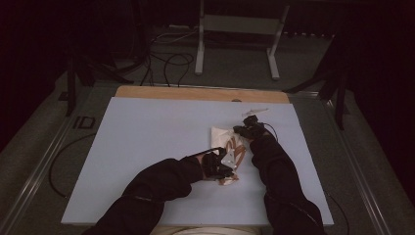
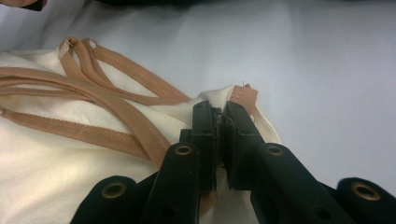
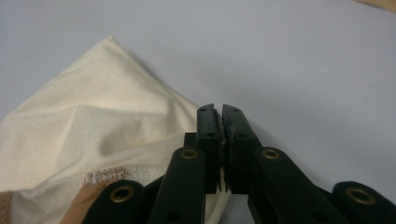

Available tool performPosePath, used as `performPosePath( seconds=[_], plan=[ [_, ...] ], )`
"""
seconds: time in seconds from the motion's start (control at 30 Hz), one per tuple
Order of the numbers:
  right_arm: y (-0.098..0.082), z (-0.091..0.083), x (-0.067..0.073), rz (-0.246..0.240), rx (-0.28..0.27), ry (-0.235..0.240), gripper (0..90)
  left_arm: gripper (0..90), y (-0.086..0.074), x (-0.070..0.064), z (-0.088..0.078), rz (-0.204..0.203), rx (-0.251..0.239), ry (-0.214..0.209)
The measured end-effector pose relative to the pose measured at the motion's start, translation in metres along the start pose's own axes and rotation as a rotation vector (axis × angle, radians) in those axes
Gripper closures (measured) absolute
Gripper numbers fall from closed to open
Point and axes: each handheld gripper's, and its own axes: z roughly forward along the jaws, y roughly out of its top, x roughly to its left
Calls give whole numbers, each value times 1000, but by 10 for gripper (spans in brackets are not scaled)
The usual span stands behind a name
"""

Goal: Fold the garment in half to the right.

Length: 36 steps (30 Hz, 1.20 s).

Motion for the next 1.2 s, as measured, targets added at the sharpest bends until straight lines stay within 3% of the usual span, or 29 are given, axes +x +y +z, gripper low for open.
performPosePath(
  seconds=[0.3, 0.37, 0.5, 0.53, 0.73, 1.03, 1.13, 1.2],
  plan=[
    [1, 3, 2, 13, 14, -4, 833, 801, 0, 1, 0, -34, -13, -17],
    [2, 1, 2, 27, 14, 3, 763, 778, 1, 1, -3, -38, -20, -22],
    [3, -2, 1, 40, 3, 11, 671, 638, 3, -3, -6, -31, -25, -18],
    [4, -5, 1, 51, -2, 9, 594, 605, 4, -4, -9, -23, -34, -10],
    [13, -16, 5, 34, -10, 24, 462, 524, 4, -3, -21, -32, -60, -4],
    [25, -33, 22, -7, -20, 51, 400, 429, -2, -2, -42, -53, -100, 2],
    [28, -38, 31, -26, -31, 61, 402, 368, -4, -1, -48, -61, -101, 20],
    [29, -41, 37, -35, -37, 76, 408, 314, -10, 0, -55, -89, -115, 43]
  ],
)
